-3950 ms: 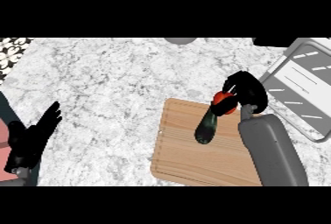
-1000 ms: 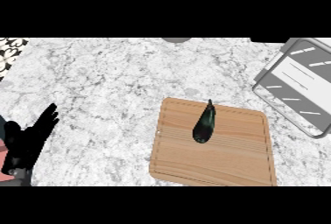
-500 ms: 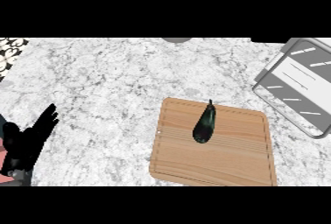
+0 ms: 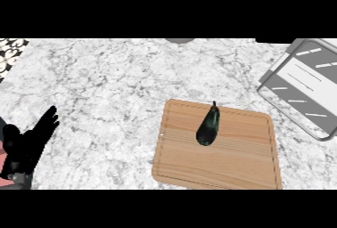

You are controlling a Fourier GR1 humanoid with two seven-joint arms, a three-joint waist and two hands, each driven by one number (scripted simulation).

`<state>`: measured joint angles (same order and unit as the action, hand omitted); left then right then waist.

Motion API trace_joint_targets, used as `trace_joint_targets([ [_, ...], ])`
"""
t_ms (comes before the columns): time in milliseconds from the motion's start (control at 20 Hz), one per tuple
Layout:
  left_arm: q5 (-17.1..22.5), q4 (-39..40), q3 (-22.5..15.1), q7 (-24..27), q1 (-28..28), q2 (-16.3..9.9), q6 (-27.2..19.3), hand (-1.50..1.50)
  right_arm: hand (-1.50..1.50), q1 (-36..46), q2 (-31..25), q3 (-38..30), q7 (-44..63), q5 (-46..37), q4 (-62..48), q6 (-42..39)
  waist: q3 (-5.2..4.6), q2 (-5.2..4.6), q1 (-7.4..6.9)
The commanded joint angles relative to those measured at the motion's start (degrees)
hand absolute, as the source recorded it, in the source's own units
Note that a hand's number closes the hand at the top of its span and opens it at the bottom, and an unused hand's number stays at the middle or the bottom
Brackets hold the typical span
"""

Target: Pick the tomato from the cutting board and place it in the tiered basket

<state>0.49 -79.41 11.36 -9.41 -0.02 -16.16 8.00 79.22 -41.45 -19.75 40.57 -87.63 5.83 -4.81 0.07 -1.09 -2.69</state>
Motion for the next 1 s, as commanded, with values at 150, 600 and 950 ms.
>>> trace_joint_targets([
  [150,0.1,3.2,0.3,-0.6,-2.8,0.6,-0.3,0.00,-1.50,-3.9,0.0,-4.1,4.1,4.7,3.5,4.6,0.00,0.08,0.72],
  [600,-0.8,1.4,0.3,1.2,1.3,0.4,0.1,0.00,-1.50,-0.2,-1.9,-5.1,6.3,6.0,12.9,15.8,-0.07,0.70,1.27],
  [950,0.0,1.8,2.4,2.6,4.5,0.0,0.1,0.00,-1.50,-0.8,-3.1,-11.7,12.3,13.6,20.8,16.5,-0.11,2.06,4.11],
])
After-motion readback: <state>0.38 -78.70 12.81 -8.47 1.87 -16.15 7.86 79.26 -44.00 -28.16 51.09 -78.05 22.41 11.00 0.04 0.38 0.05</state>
